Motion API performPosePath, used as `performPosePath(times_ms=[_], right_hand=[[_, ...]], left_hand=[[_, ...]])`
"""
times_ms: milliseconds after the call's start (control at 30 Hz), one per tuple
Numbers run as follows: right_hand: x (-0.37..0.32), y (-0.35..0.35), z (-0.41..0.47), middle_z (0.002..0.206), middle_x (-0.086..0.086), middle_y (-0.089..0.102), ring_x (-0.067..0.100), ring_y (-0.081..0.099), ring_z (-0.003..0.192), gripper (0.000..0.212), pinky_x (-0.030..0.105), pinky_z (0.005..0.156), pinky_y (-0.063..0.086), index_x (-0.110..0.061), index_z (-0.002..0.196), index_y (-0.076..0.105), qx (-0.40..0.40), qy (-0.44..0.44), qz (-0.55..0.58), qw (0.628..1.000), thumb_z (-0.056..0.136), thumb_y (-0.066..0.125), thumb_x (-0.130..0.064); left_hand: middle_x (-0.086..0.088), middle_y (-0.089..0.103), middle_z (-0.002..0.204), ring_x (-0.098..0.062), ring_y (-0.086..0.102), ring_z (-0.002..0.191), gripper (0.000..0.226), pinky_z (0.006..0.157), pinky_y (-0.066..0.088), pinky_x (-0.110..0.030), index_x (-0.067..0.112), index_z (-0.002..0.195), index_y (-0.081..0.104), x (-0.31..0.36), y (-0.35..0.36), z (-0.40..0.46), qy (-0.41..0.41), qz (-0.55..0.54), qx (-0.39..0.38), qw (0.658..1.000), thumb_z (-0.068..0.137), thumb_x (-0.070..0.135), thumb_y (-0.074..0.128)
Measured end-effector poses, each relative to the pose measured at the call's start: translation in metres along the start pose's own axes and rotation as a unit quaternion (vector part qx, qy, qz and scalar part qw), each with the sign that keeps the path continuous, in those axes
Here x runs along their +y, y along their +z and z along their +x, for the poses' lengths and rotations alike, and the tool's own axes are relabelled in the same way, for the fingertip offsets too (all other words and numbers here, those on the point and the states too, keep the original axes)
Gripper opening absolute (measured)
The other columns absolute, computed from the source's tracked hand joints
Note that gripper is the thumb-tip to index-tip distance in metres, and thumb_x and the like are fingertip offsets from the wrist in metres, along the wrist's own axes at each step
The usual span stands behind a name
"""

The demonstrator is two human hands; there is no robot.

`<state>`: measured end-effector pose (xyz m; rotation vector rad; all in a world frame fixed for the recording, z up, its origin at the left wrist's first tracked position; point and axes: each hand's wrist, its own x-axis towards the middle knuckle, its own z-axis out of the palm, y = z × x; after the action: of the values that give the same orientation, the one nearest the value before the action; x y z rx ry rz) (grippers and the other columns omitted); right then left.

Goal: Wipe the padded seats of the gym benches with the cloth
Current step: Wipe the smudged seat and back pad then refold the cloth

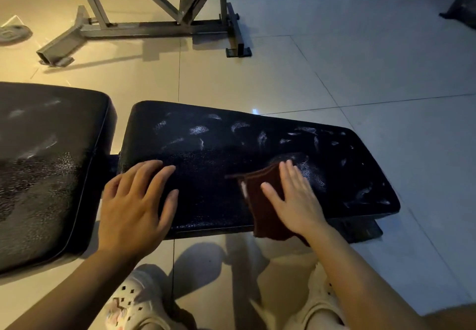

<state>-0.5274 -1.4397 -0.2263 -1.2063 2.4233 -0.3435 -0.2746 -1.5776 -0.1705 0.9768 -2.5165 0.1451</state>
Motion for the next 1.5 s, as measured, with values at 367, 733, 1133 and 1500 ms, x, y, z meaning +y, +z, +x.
performPosePath(times_ms=[367, 733, 1133, 1500], right_hand=[[0.033, -0.004, 0.034, 0.164, 0.002, -0.007, 0.017, -0.007, 0.150, 0.075, 0.037, 0.122, -0.003, -0.016, 0.156, -0.003, 0.061, 0.105, -0.005, 0.993, 0.097, 0.014, -0.059], [-0.041, 0.009, -0.012, 0.157, -0.013, -0.019, 0.003, -0.020, 0.144, 0.084, 0.025, 0.117, -0.013, -0.026, 0.154, -0.010, 0.040, -0.123, -0.003, 0.992, 0.085, 0.001, -0.073], [0.035, -0.004, 0.028, 0.164, 0.003, -0.004, 0.017, -0.005, 0.150, 0.070, 0.035, 0.122, -0.004, -0.015, 0.156, 0.001, 0.069, 0.090, 0.017, 0.993, 0.100, 0.018, -0.054], [-0.019, 0.015, -0.034, 0.155, -0.008, -0.021, 0.006, -0.020, 0.145, 0.071, 0.028, 0.118, -0.013, -0.023, 0.152, -0.013, 0.051, 0.022, 0.006, 0.998, 0.095, 0.005, -0.061]], left_hand=[[-0.015, 0.063, 0.122, -0.033, 0.047, 0.118, 0.051, 0.087, 0.037, -0.047, 0.009, 0.123, 0.064, 0.001, 0.007, -0.001, 0.001, 0.007, 0.033, 0.999, 0.092, 0.041, 0.038], [-0.016, 0.059, 0.125, -0.034, 0.047, 0.117, 0.050, 0.091, 0.033, -0.047, 0.009, 0.125, 0.060, 0.002, 0.002, -0.003, -0.004, 0.007, 0.013, 1.000, 0.092, 0.040, 0.037], [-0.015, 0.065, 0.118, -0.033, 0.050, 0.114, 0.048, 0.084, 0.037, -0.046, 0.009, 0.115, 0.069, -0.002, 0.012, -0.005, 0.020, 0.009, 0.059, 0.998, 0.092, 0.039, 0.040], [-0.017, 0.059, 0.125, -0.036, 0.048, 0.115, 0.051, 0.091, 0.034, -0.049, 0.007, 0.123, 0.062, 0.003, 0.005, -0.005, -0.012, -0.003, 0.026, 1.000, 0.094, 0.040, 0.036]])
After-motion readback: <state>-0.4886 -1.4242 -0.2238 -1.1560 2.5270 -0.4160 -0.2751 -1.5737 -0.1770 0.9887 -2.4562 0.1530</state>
